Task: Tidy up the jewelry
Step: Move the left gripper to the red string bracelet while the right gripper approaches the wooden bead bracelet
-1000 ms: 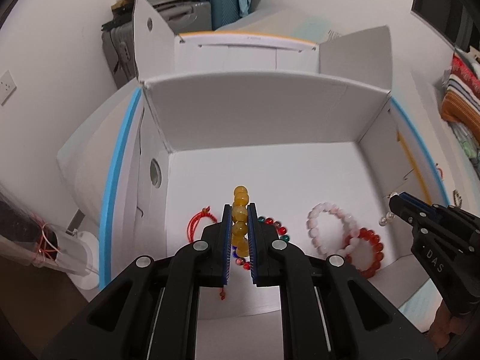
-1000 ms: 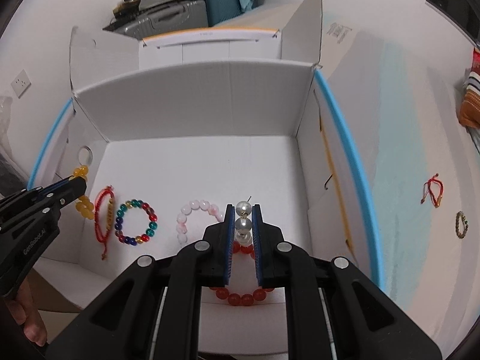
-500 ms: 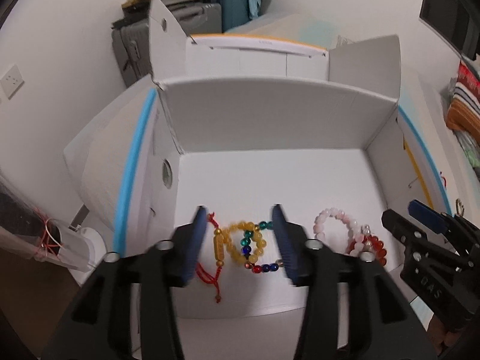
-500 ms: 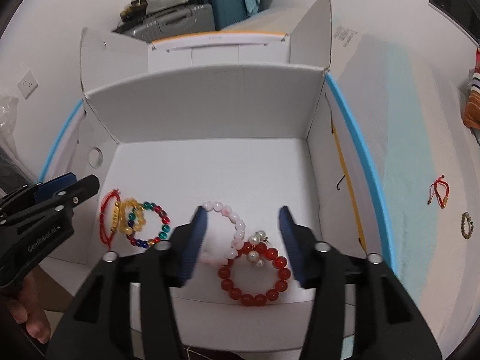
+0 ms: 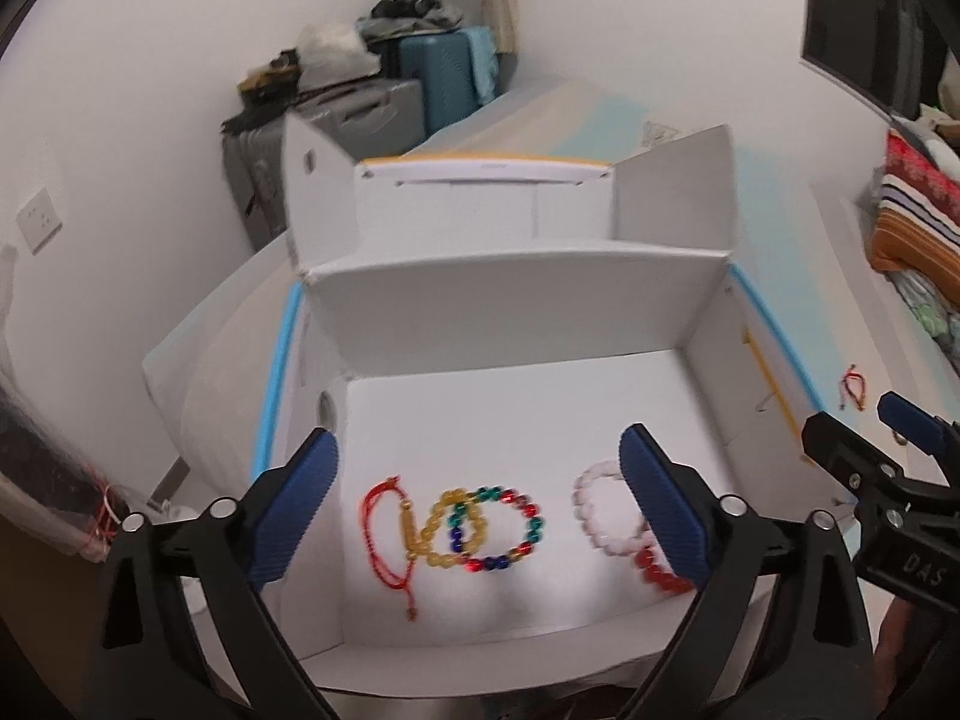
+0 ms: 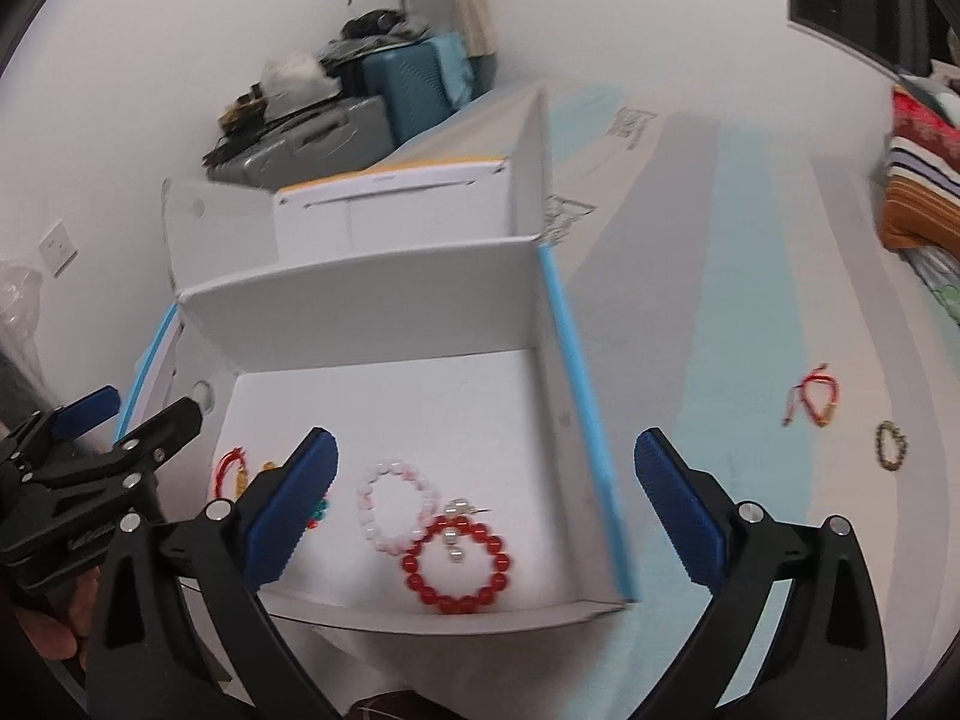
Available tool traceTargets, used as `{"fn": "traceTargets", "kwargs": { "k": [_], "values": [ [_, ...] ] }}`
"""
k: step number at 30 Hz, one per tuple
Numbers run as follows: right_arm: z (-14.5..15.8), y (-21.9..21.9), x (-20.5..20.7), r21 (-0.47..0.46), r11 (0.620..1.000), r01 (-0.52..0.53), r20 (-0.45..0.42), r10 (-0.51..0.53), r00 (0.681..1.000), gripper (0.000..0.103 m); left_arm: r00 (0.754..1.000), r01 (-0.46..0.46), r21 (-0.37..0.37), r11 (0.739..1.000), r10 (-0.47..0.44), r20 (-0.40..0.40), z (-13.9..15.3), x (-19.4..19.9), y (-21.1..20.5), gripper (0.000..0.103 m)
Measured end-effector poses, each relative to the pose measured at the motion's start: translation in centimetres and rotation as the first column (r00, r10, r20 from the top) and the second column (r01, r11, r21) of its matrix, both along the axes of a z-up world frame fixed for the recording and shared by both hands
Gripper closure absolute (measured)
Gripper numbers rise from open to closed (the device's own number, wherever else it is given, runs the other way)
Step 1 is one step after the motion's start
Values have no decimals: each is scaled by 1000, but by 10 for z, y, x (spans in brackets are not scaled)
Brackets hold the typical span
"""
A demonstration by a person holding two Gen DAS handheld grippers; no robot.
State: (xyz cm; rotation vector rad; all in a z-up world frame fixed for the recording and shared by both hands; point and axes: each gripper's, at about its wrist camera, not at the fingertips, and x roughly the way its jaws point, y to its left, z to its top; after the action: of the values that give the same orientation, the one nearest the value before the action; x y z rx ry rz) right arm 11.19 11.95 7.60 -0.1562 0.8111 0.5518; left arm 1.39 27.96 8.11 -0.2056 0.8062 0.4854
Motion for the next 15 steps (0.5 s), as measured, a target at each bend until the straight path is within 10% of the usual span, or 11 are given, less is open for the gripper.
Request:
{"fn": "traceTargets", "kwargs": {
  "k": [15],
  "values": [
    [31,-124,32,19,983,183,55,-183,982,8,981,177,21,984,-178,75,31,53,-104,6]
  ]
}}
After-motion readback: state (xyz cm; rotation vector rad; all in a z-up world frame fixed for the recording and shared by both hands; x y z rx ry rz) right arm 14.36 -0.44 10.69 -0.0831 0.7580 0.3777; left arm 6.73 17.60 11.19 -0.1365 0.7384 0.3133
